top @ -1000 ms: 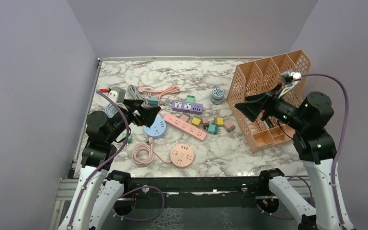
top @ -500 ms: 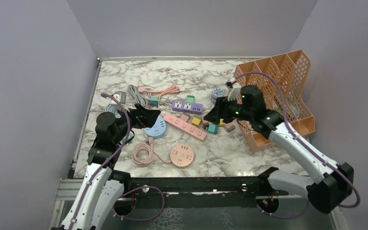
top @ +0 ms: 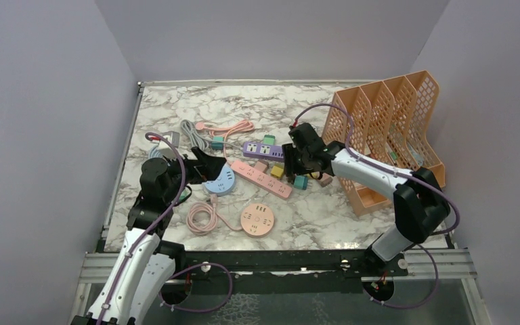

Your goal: Insert the plug

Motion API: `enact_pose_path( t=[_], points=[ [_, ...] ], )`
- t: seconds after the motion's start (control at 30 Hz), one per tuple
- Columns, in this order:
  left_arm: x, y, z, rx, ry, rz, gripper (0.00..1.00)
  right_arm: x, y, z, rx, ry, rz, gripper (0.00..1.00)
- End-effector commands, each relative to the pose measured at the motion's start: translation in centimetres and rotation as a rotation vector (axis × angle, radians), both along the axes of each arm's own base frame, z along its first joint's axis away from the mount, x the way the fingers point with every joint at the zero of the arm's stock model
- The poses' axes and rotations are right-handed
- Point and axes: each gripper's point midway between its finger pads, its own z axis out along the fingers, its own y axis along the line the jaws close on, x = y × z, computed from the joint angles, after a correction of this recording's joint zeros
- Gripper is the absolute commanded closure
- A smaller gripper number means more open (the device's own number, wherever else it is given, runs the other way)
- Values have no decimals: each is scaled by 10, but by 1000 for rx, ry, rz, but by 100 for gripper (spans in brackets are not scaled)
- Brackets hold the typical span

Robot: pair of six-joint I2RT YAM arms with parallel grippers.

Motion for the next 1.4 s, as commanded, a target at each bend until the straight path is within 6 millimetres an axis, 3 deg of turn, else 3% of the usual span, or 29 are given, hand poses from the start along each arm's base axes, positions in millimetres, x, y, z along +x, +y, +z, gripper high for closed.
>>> enact_pose_path(
  t=[0.0, 0.33, 0.5, 0.57, 0.7, 0.9, 1.13, 1.23, 1.37],
  points=[
    [5, -1, -4, -18, 19, 5, 2, 15, -5, -11, -87, -27, -31, 50],
    [9, -7, -11, -39, 48, -16, 2, 22, -2, -50, -145, 20, -24, 60],
    [9, -10, -12, -51, 55, -34, 2, 26, 4, -53, -126, 9, -13, 74],
    [9, -13, -13, -58, 67, -48, 2, 30, 6, -45, -102, -23, -21, 78],
    [5, -22, -15, -95, 90, -94, 2, 35, 7, -9, -10, -130, -51, 79],
    [0, -44, -12, -231, 122, -200, 2, 19, 21, 61, 250, -275, -13, 79],
    [-8, -87, -6, -295, 145, -333, 5, -19, 42, 127, 599, -313, 64, 79],
    [-19, -112, 6, -314, 111, -421, 5, -39, 53, 154, 754, -309, 131, 79],
    [-31, -126, 27, -378, 46, -484, 5, -63, 60, 186, 913, -302, 210, 78]
  ],
)
